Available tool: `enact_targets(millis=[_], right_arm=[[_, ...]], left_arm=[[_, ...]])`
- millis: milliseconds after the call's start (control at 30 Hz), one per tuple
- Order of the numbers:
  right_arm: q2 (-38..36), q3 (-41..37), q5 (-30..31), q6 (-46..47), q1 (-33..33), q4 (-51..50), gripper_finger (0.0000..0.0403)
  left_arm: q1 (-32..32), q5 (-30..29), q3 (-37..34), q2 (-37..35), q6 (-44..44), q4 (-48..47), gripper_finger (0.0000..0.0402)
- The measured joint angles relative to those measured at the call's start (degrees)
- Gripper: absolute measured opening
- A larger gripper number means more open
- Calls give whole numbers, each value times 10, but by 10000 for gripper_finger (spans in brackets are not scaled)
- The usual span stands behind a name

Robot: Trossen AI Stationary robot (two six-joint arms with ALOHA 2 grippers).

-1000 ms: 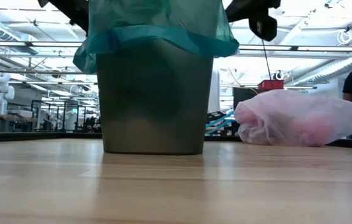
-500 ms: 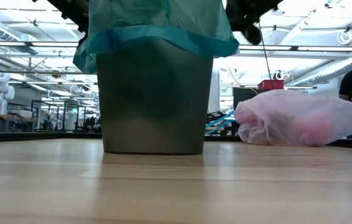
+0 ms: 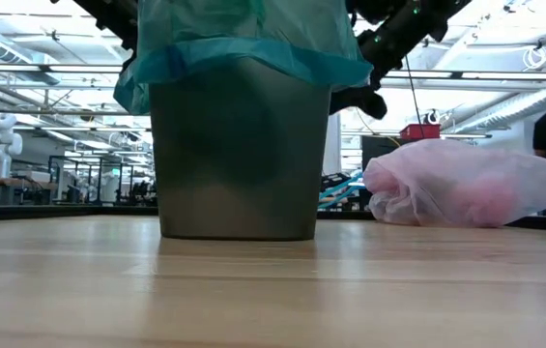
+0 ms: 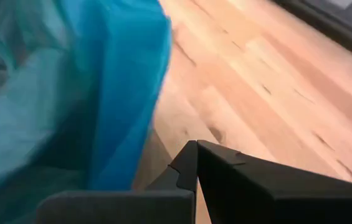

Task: Place trash/remove bag and relplace
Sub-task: Insert the blue trash bag into the black trash bin

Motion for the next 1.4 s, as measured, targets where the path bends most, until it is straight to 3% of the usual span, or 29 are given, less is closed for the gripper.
enact_targets(millis=[333,400,500,767,1233,1400], right_arm=[[-83,19,-26,14,-24,13,0],[-86,31,-56,12,-32,28,0],[-76,36,-99,12,-37,52,0],[-22,36,-122,17,-37,30,0],[22,35,-125,-6,-37,-35,0],[6,35,-128,-20,-47,-55,0]], left_arm=[[0,9,0,-3,-12,0,0],[0,9,0,-3,-12,0,0],[0,9,0,-3,-12,0,0],[0,9,0,-3,-13,0,0],[0,9,0,-3,-14,0,0],[0,8,0,-17,-14,0,0]])
